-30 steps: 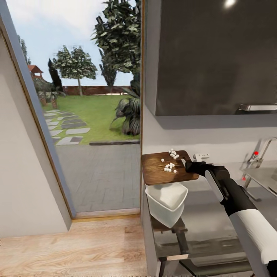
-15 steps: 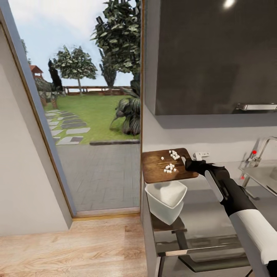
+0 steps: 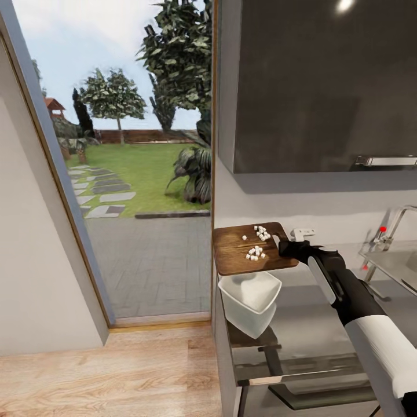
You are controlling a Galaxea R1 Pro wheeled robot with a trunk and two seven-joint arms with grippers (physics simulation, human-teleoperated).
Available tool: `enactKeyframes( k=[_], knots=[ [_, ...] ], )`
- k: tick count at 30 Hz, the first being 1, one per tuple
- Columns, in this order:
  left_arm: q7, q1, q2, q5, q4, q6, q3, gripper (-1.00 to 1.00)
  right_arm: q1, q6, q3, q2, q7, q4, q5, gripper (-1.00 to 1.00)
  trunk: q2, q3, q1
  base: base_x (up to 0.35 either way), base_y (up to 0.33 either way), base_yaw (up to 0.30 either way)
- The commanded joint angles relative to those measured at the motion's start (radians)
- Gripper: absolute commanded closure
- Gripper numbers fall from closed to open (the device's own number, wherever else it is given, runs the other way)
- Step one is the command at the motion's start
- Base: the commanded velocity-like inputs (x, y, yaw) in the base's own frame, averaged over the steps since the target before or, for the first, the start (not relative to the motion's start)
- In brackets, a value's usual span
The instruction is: In the kitchen, take the Vidalia onion out of the sink, dice it on the chopping board with the paring knife, put the diced onion into the bowl on the countertop, then place both the paring knife and the chopping board into the sink.
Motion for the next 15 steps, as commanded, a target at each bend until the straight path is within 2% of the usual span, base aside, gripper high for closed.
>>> enactKeyframes(
  k=[1,15],
  knots=[
    [0.006,0.000,0.001,0.008,-0.001,-0.003,-0.003,-1.00,0.000,0.004,0.001,-0.001,0.000,-0.001,-0.001,1.00,-0.002,-0.002,0.001,0.000,0.000,0.000],
    [0.006,0.000,0.001,0.008,-0.002,-0.003,-0.003,-1.00,0.000,0.003,0.002,0.003,-0.003,0.003,0.001,1.00,-0.002,-0.002,0.001,0.000,0.000,0.000]
  ],
)
